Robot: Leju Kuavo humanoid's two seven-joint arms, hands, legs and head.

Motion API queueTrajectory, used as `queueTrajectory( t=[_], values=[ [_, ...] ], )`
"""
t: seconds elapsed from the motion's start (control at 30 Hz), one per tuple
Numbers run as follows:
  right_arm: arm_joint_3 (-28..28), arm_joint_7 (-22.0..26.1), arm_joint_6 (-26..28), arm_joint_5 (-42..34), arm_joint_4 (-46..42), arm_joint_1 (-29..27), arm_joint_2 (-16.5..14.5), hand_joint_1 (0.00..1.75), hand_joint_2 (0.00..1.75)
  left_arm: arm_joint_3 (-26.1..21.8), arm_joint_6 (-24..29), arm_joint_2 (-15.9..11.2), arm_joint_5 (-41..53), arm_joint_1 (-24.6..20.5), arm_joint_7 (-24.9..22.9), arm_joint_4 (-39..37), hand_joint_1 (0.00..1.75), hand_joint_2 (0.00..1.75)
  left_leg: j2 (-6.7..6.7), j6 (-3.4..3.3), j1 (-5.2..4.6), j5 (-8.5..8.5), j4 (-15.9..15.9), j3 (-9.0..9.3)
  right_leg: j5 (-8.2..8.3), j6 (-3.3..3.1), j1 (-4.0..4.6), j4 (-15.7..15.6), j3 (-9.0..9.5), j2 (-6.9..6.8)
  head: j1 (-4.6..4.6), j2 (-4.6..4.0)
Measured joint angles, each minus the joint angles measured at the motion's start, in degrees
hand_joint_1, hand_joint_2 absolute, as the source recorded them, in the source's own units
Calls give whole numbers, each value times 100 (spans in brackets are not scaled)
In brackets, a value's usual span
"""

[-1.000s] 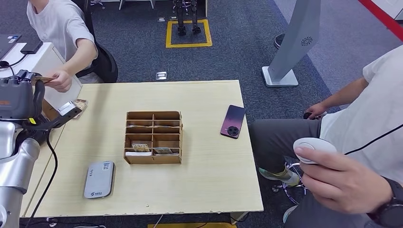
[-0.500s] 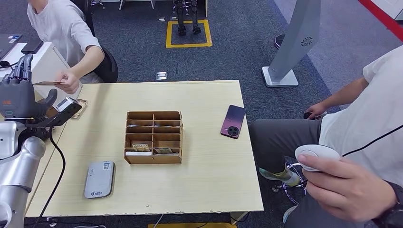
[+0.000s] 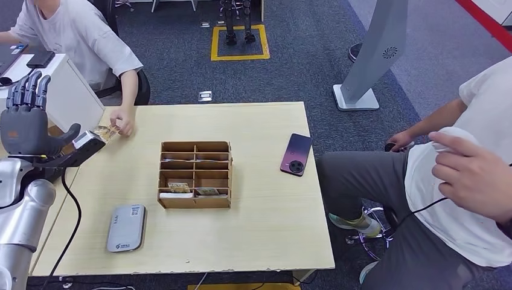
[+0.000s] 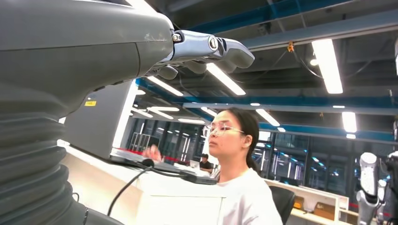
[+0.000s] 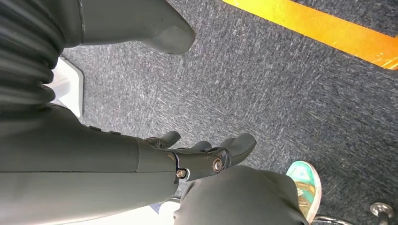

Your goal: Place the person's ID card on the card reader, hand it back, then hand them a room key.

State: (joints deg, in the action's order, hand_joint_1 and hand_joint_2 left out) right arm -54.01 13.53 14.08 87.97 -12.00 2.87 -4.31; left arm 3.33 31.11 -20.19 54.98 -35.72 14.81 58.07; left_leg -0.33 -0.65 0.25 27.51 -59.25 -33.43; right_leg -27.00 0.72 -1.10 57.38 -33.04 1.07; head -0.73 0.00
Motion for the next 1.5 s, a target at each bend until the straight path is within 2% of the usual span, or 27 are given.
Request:
queueTrajectory(
  t=[0.23,1.5],
  values=[
    [0,-34,0,-1,0,-1,8,0,175,42,15,-68,44,5,-105,18,0,175,0,0,0,-1,0,0,1,1,0,0,0,0,-1,0],
    [0,-35,0,-1,0,0,11,0,175,69,17,-69,63,5,-106,20,0,175,0,0,0,0,0,0,1,1,0,0,0,0,-1,0]
  ],
)
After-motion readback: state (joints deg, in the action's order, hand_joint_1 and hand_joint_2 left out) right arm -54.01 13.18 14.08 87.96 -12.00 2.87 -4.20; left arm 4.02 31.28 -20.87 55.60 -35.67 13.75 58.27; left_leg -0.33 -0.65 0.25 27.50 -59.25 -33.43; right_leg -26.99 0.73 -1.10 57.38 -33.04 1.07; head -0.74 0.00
